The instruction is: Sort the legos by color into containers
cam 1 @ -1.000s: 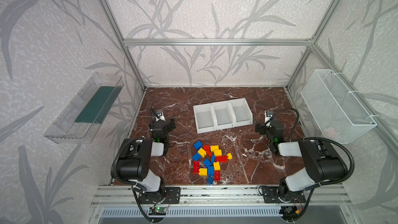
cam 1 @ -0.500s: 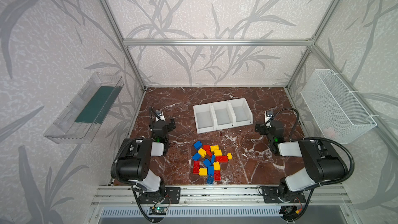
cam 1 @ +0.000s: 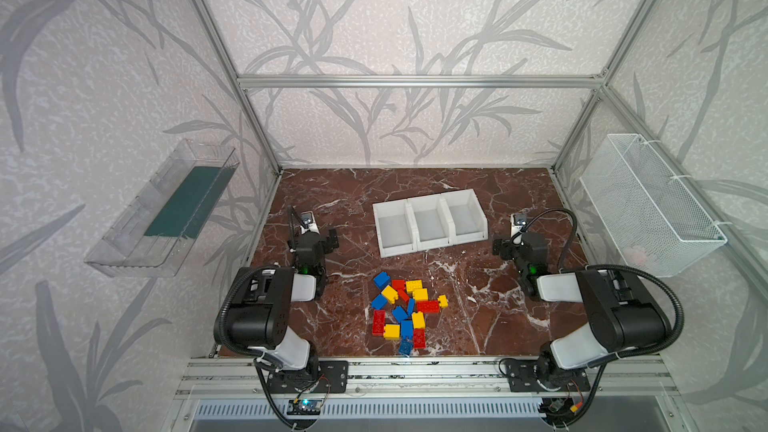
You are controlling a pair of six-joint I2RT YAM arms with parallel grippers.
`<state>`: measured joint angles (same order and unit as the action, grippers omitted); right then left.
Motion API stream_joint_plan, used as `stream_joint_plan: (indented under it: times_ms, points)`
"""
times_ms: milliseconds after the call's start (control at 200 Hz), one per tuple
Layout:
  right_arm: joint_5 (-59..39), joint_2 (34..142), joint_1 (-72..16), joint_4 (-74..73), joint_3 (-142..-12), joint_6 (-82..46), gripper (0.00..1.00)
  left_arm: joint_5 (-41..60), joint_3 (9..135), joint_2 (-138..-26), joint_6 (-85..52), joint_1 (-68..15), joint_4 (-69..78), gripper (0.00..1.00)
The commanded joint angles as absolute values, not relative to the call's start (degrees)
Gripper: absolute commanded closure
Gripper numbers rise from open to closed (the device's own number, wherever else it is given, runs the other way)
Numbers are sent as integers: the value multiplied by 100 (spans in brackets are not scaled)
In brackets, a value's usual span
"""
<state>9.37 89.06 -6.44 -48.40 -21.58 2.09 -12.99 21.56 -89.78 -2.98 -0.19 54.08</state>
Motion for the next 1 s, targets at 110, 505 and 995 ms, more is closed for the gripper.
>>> stream_joint_plan:
  times_ms: [110,505,995]
  points:
    - [958,8823,-668,-4926,-2259,211,1,-1232,2154,-9017,-228,19,5476,1]
    - [1245,6519,-1365,-442,-3641,-22,1,-1323,3786,-7096,-691,-183,1008,1]
    - [1416,7074,-4567,3570,-5490,-2351,1,422,3794,-6079,-1868,-1360,-1097,1]
